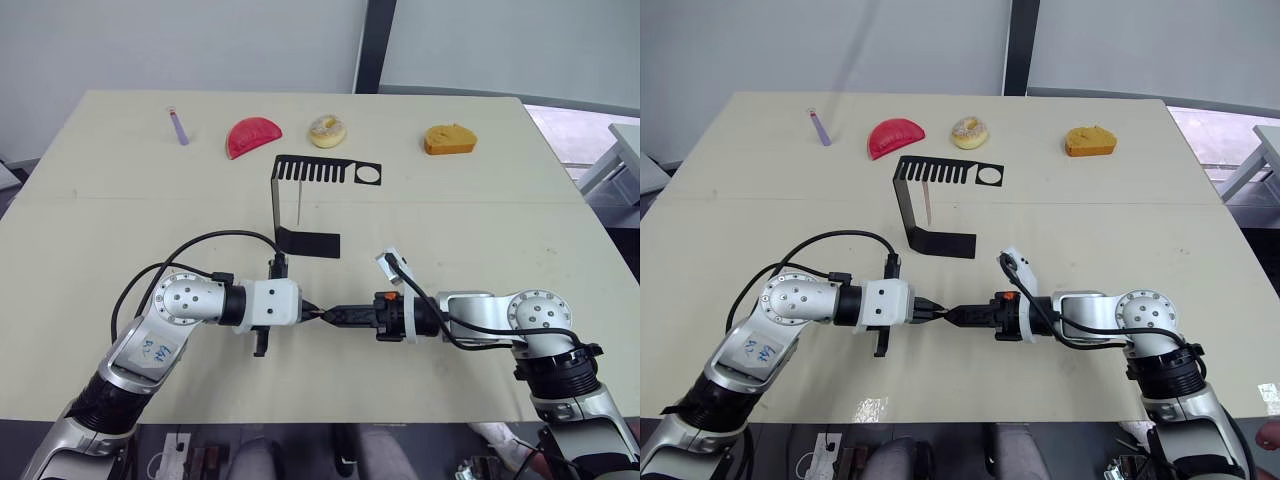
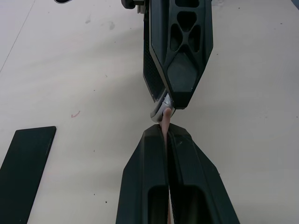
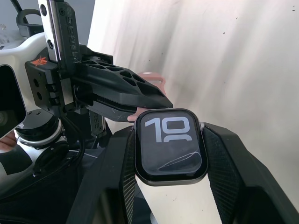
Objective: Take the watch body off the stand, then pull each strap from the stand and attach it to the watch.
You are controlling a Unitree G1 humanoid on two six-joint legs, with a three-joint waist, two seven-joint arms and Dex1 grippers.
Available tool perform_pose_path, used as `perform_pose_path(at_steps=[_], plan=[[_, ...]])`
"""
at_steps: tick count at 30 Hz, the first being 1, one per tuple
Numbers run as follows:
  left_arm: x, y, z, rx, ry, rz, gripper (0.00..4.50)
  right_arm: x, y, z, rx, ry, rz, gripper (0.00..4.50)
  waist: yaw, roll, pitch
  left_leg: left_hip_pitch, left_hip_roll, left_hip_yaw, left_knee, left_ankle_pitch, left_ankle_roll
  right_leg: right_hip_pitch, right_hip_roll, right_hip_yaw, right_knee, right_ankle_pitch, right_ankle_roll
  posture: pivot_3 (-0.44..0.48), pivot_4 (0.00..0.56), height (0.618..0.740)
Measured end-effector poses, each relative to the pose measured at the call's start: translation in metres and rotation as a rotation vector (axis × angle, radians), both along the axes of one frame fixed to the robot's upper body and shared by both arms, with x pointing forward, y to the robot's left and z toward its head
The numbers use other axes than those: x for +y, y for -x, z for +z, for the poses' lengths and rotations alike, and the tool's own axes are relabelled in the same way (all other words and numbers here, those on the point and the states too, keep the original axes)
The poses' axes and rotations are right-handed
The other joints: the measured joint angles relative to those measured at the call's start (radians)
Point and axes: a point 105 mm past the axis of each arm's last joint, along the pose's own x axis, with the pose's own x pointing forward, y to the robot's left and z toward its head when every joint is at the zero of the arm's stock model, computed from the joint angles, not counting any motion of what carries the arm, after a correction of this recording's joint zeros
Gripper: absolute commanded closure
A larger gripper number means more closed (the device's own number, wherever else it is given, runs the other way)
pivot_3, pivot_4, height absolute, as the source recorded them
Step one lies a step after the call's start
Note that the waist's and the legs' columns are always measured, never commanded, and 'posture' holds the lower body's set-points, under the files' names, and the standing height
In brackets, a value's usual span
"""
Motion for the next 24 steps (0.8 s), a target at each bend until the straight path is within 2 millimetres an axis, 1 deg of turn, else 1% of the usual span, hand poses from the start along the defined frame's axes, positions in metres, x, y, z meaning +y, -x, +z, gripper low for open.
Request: perform_pose_path(at_steps=[24], plan=[[-0.001, -0.0026, -0.002, 0.021, 0.006, 0.03, 4.5, 0.0004, -0.001, 0.0004, -0.002, -0.004, -0.006, 2.9, 0.0, 0.0, 0.0, 0.0, 0.0, 0.0, 0.0, 0.0, 0.0, 0.0, 0.0, 0.0, 0.0, 0.0, 0.0, 0.0, 0.15, 0.74]])
